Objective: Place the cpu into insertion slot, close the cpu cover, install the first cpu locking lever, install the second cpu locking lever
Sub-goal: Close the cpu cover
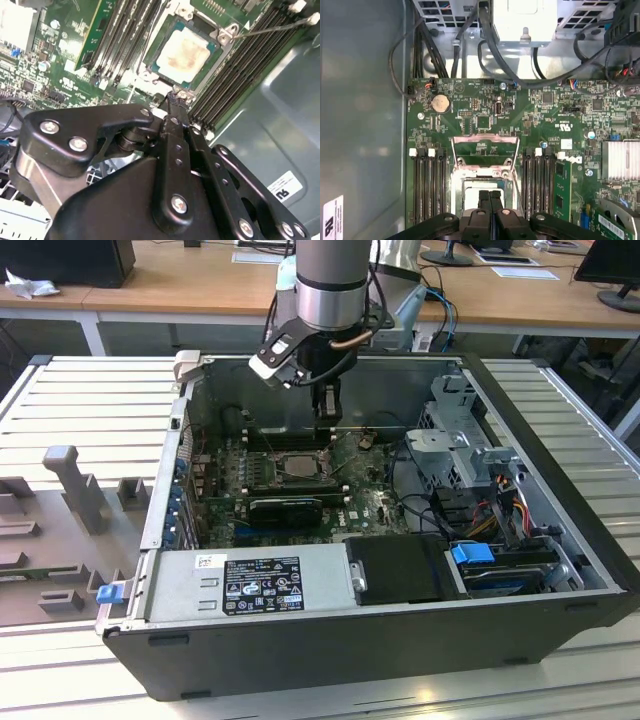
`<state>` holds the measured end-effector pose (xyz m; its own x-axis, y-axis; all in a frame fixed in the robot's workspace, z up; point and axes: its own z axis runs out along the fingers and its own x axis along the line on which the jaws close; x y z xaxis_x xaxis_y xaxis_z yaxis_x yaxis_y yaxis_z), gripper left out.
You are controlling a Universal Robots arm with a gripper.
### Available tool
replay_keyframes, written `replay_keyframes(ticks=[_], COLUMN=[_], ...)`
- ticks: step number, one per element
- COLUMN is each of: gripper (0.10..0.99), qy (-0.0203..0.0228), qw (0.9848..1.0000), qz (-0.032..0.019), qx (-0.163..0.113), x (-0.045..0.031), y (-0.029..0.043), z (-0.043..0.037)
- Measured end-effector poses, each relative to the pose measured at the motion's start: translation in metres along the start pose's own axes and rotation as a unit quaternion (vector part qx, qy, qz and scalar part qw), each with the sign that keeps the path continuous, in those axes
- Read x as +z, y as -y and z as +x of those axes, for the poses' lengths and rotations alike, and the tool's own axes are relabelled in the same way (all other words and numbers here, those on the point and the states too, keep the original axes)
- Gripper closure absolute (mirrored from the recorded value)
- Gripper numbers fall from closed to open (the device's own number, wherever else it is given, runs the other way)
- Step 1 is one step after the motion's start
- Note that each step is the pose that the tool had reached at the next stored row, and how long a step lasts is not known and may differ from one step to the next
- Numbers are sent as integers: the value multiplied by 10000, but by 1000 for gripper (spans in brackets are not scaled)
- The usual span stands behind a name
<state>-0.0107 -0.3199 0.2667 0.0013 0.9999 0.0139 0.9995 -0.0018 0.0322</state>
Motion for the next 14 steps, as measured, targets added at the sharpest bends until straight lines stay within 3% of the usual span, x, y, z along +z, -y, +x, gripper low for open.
replay_keyframes(ticks=[4, 9, 11, 14], gripper=[980, 980, 980, 980], qy=[2, 1, 1, 0], qw=[10000, 10000, 10000, 10000], qz=[31, 33, 34, 34], qx=[0, 1, -2, -24], x=[5, 10, 21, 28], y=[-176, -312, -417, -496], z=[0, 0, 0, 1])
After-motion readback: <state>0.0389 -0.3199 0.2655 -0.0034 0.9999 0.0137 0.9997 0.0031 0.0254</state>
